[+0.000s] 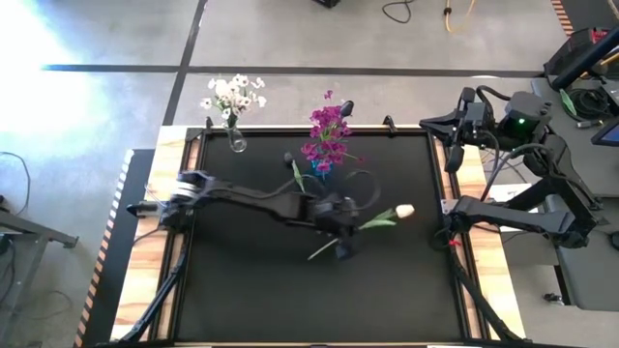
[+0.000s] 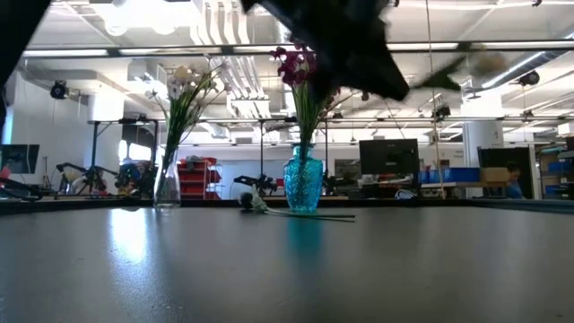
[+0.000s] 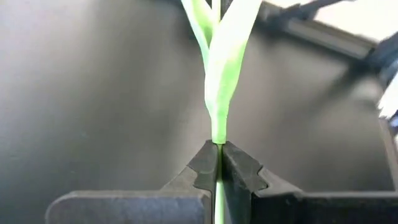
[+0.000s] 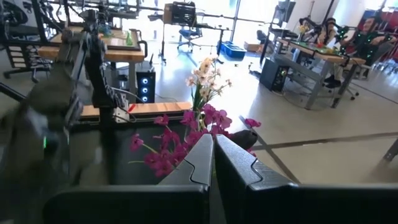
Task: Sort flowers into vase by color
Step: Put the white flower into the transparent vase
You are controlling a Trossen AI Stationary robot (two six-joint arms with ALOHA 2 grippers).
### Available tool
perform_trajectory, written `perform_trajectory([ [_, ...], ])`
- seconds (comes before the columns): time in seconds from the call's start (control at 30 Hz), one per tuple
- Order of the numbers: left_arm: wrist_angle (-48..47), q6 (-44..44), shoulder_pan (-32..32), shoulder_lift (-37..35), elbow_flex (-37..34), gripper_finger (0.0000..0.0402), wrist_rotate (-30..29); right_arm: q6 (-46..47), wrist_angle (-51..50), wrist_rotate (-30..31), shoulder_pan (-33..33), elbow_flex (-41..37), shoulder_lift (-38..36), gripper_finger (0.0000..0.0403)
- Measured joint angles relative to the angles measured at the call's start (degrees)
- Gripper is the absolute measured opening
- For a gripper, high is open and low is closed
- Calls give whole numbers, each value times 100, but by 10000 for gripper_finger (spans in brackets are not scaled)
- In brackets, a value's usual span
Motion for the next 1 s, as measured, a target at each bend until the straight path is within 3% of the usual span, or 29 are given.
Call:
perform_trajectory([
  [0.3,1922,-194,-158,-2621,-2883,0,-1658,137,225,-1,0,0,111,9],
  [0.5,3326,408,-58,-4329,-4641,0,-2819,523,718,57,0,0,353,9],
  [0.67,4908,1262,283,-5508,-6087,0,-3095,603,1098,190,0,0,706,9],
  [0.8,6311,2494,767,-6212,-6985,0,-3271,626,1462,244,0,0,1027,9],
  [1.0,7328,3615,1683,-6887,-7757,0,-3139,775,1798,354,1,111,1472,9],
])
